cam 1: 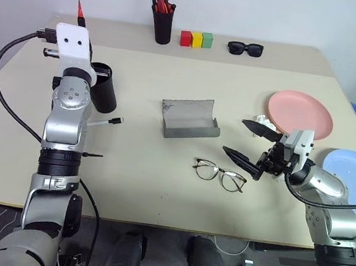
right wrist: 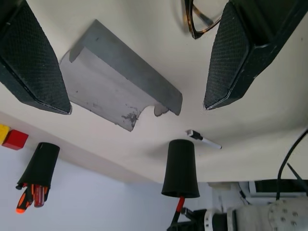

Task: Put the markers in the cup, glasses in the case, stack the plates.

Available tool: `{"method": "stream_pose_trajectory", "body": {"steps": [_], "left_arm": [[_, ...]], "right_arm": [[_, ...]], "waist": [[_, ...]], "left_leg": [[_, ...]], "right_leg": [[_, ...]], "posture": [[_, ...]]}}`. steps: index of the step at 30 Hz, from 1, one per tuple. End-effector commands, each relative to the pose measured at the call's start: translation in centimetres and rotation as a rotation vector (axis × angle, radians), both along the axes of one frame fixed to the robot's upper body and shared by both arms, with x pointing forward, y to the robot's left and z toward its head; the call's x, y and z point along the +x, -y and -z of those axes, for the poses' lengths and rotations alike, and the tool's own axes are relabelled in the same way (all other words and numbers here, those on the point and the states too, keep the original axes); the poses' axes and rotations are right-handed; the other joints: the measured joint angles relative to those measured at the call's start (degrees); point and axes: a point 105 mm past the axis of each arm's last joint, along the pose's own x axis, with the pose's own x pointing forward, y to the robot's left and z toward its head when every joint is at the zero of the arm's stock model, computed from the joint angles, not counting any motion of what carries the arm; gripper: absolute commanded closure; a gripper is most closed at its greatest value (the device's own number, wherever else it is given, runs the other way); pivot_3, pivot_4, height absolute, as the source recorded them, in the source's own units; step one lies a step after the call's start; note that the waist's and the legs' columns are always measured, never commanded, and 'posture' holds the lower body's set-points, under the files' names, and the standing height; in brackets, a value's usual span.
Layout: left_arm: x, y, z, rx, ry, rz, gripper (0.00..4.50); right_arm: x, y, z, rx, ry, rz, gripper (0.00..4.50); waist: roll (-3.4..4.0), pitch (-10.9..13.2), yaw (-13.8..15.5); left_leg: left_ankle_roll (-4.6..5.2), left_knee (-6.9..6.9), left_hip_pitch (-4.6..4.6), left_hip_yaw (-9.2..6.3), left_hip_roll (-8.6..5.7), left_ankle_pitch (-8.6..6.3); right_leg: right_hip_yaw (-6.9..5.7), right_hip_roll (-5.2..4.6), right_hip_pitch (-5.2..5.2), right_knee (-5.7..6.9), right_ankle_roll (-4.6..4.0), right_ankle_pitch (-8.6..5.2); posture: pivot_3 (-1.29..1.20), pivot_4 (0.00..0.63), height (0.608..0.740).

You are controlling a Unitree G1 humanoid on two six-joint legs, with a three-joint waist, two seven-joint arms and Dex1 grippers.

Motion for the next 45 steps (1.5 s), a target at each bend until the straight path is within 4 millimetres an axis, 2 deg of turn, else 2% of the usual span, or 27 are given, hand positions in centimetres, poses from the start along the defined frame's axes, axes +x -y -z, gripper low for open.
{"method": "stream_pose_trajectory", "body": {"steps": [1, 8, 10, 11, 13, 16, 20, 24, 28, 30, 32, 35, 37, 39, 42, 45], "left_arm": [[0.1, 0.6, -1.1, 0.022, 0.054, -0.002, 4.48], [0.6, 1.9, 0.5, 0.003, 0.019, 0.032, 4.48], [0.4, 2.3, 0.8, 0.001, 0.007, 0.055, 3.56], [0.3, 2.4, 1.0, -0.005, -0.001, 0.067, 3.25], [0.0, 2.7, 1.2, -0.011, 0.001, 0.083, 2.14], [-0.5, 2.9, 0.8, -0.046, 0.021, 0.119, 0.73], [-1.2, 3.0, 0.0, -0.067, 0.045, 0.151, 0.73], [-2.1, 3.6, -2.4, -0.093, 0.080, 0.256, 0.73], [-3.4, 6.3, -2.7, 0.020, -0.085, 0.545, 0.73], [-5.0, 7.3, -1.6, 0.133, -0.250, 0.734, 0.73], [-6.8, 7.5, -0.7, 0.258, -0.374, 0.861, 0.73], [-9.8, 6.3, 1.0, 0.482, -0.596, 1.017, 0.73], [-10.6, 4.9, 1.7, 0.556, -0.734, 1.043, 0.73], [-10.5, 3.5, 1.9, 0.618, -0.820, 1.017, 0.73], [-9.0, 1.0, 2.6, 0.732, -0.945, 0.885, 0.73], [-7.8, 0.3, 3.2, 0.779, -1.013, 0.839, 0.73]], "right_arm": [[-0.3, 0.6, -0.6, 0.017, 0.050, 0.012, 0.00], [-0.4, 1.2, 0.0, 0.018, 0.051, 0.020, 0.00], [-0.4, 1.4, 0.2, 0.017, 0.051, 0.022, 0.00], [-0.4, 1.5, 0.3, 0.017, 0.051, 0.023, 0.00], [-0.4, 1.6, 0.5, 0.017, 0.049, 0.024, 0.00], [-0.4, 1.7, 0.8, 0.016, 0.045, 0.024, 0.00], [-0.3, 1.9, 1.0, 0.014, 0.042, 0.022, 0.00], [-0.2, 2.1, 1.1, 0.010, 0.039, 0.022, 0.00], [0.0, 2.1, 1.3, 0.007, 0.035, 0.022, 0.00], [0.0, 2.1, 1.4, 0.007, 0.031, 0.021, 0.00], [0.0, 2.1, 1.6, 0.007, 0.027, 0.020, 0.00], [0.0, 1.9, 2.0, 0.012, 0.019, 0.018, 0.00], [0.0, 1.8, 2.2, 0.015, 0.015, 0.016, 0.00], [-0.1, 1.6, 2.4, 0.018, 0.013, 0.015, 0.00], [-0.1, 1.5, 2.4, 0.021, 0.012, 0.015, 0.00], [-0.1, 1.5, 2.5, 0.024, 0.011, 0.017, 0.00]], "waist": [[0.00, 0.00, 0.01], [0.00, 0.00, 0.03], [0.00, 0.00, 0.03], [0.00, 0.00, 0.02], [0.00, 0.00, -0.15], [0.00, 0.00, -0.13], [0.00, 0.00, 0.00], [0.00, 0.00, -0.07], [0.02, 0.01, -0.37], [0.04, 0.03, -0.45], [0.10, 0.05, -0.73], [0.20, 0.12, -1.38], [0.22, 0.15, -1.62], [0.23, 0.16, -1.56], [0.24, 0.16, -1.38], [0.24, 0.17, -1.45]], "left_leg": [[0.00, 0.01, 0.00, 0.00, 0.00, 0.00], [0.00, 0.02, 0.00, 0.00, 0.00, 0.00], [0.00, 0.01, 0.00, 0.00, 0.00, 0.00], [0.00, 0.01, 0.00, 0.00, 0.00, 0.00], [0.00, 0.00, 0.00, 0.00, 0.00, 0.00], [0.00, -0.01, 0.02, 0.00, 0.00, 0.00], [-0.01, 0.02, 0.01, -0.01, 0.00, 0.00], [-0.01, 0.01, 0.01, 0.00, 0.00, 0.00], [0.00, -0.02, 0.02, -0.01, 0.01, 0.00], [-0.01, -0.03, 0.03, 0.00, 0.01, 0.00], [0.00, -0.07, 0.03, 0.00, 0.04, 0.00], [0.00, -0.12, 0.04, 0.02, 0.04, 0.00], [0.00, -0.14, 0.04, 0.03, 0.07, 0.00], [0.00, -0.14, 0.04, 0.02, 0.08, 0.00], [0.00, -0.09, 0.04, 0.02, 0.08, 0.00], [0.01, -0.10, 0.04, 0.04, 0.07, 0.00]], "right_leg": [[0.00, 0.00, 0.00, 0.00, 0.00, 0.00], [0.00, 0.00, 0.01, 0.00, 0.02, 0.01], [0.00, 0.00, 0.01, 0.00, 0.02, 0.01], [0.00, 0.00, 0.01, 0.00, 0.02, 0.01], [0.00, 0.00, 0.01, 0.00, 0.02, 0.01], [0.00, 0.00, 0.00, 0.02, 0.02, 0.01], [0.00, 0.00, 0.01, 0.01, 0.02, 0.01], [0.00, 0.00, 0.01, 0.01, 0.02, 0.01], [0.00, 0.01, 0.00, 0.03, 0.02, 0.01], [0.01, 0.02, 0.00, 0.03, 0.02, 0.01], [0.01, 0.05, -0.01, 0.04, 0.01, 0.00], [0.02, 0.05, -0.02, 0.03, -0.01, -0.01], [0.03, 0.06, -0.05, 0.04, -0.04, -0.02], [0.02, 0.08, -0.04, 0.04, -0.08, -0.04], [0.02, 0.07, 0.00, 0.04, -0.21, -0.11], [0.03, 0.08, -0.01, 0.04, -0.17, -0.11]], "posture": [[0.00, 0.150, 0.740], [0.00, 0.150, 0.740], [0.00, 0.150, 0.740], [0.00, 0.150, 0.740], [0.00, 0.150, 0.740], [0.00, 0.150, 0.740], [0.00, 0.150, 0.740], [0.00, 0.150, 0.740], [0.00, 0.150, 0.740], [0.00, 0.150, 0.740], [0.00, 0.150, 0.740], [0.00, 0.150, 0.740], [0.00, 0.150, 0.740], [0.00, 0.150, 0.740], [0.00, 0.150, 0.740], [0.00, 0.150, 0.740]]}}
